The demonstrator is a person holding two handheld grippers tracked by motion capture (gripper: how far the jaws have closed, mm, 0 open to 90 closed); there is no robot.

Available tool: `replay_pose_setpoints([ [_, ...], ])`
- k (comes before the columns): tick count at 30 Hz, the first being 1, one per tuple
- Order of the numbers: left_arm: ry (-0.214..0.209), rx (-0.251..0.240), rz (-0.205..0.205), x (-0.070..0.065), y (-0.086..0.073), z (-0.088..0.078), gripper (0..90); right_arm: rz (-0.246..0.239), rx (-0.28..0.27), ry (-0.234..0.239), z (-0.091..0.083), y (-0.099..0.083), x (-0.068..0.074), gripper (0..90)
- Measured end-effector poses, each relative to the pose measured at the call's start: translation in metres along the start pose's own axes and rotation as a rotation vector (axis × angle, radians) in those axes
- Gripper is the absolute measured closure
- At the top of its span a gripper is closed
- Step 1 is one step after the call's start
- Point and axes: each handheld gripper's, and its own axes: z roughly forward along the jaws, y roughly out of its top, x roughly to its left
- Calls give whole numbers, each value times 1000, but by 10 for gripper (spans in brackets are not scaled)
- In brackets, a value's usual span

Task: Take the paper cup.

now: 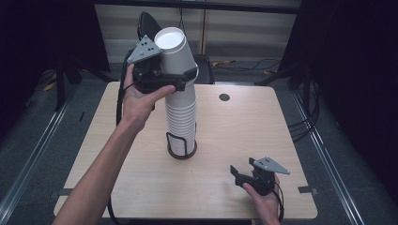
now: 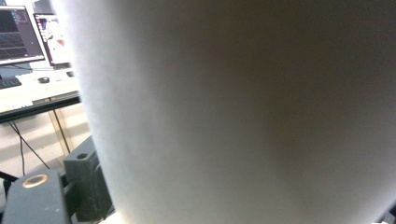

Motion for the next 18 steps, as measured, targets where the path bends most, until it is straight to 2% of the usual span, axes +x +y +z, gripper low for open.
replay_pose_setpoints([
  [5,4,-38,-6,0,8,-2,111,-1,1,-3,-1,0,0,190],
  [12,4,-55,-5,1,11,-8,111,5,2,1,-1,0,0,191],
  [14,-6,-72,-26,2,12,-9,112,-1,1,2,-1,0,0,191],
  [18,-10,-76,-40,4,12,-12,112,3,0,2,-1,0,0,191],
])
